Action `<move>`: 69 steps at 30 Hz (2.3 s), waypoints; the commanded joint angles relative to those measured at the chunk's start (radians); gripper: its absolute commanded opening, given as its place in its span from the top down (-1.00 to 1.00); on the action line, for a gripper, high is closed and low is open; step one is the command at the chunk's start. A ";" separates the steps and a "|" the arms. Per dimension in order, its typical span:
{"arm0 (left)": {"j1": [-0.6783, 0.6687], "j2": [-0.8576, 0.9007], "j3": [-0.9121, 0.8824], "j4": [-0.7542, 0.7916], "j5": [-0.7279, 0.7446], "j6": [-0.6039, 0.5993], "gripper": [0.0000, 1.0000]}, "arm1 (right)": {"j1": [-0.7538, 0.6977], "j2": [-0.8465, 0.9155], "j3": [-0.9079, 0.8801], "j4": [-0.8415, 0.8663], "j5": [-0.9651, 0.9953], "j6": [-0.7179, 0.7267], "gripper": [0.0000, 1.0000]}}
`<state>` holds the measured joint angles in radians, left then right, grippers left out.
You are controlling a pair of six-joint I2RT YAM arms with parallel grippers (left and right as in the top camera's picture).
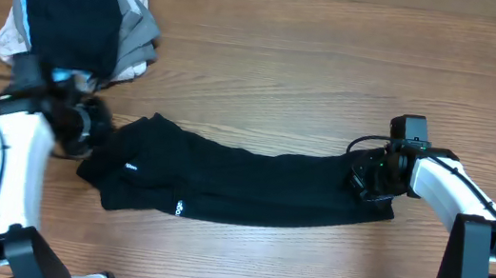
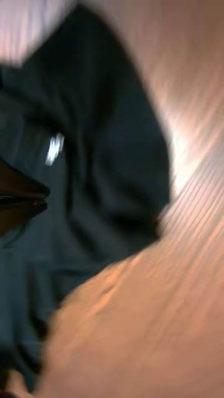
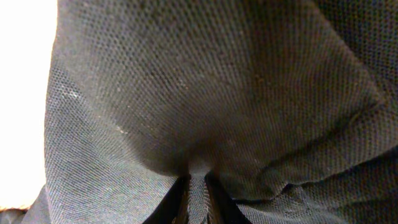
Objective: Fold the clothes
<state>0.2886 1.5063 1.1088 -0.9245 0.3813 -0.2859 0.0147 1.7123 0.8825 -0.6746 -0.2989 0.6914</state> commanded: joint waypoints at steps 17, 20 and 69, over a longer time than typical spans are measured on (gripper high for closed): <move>-0.258 0.431 -0.002 0.091 -0.218 -0.022 0.92 | -0.004 0.048 -0.007 -0.014 0.119 -0.014 0.76; -0.207 0.450 -0.002 0.087 -0.286 -0.089 0.91 | -0.004 0.048 -0.007 -0.015 0.119 -0.014 0.78; -0.023 0.102 0.241 -0.183 -0.166 -0.038 -0.80 | -0.253 -0.016 0.443 -0.498 0.099 -0.286 -1.00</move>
<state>0.2840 1.6638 1.3293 -1.0935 0.1436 -0.3676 -0.1753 1.7298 1.3159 -1.1755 -0.1204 0.5377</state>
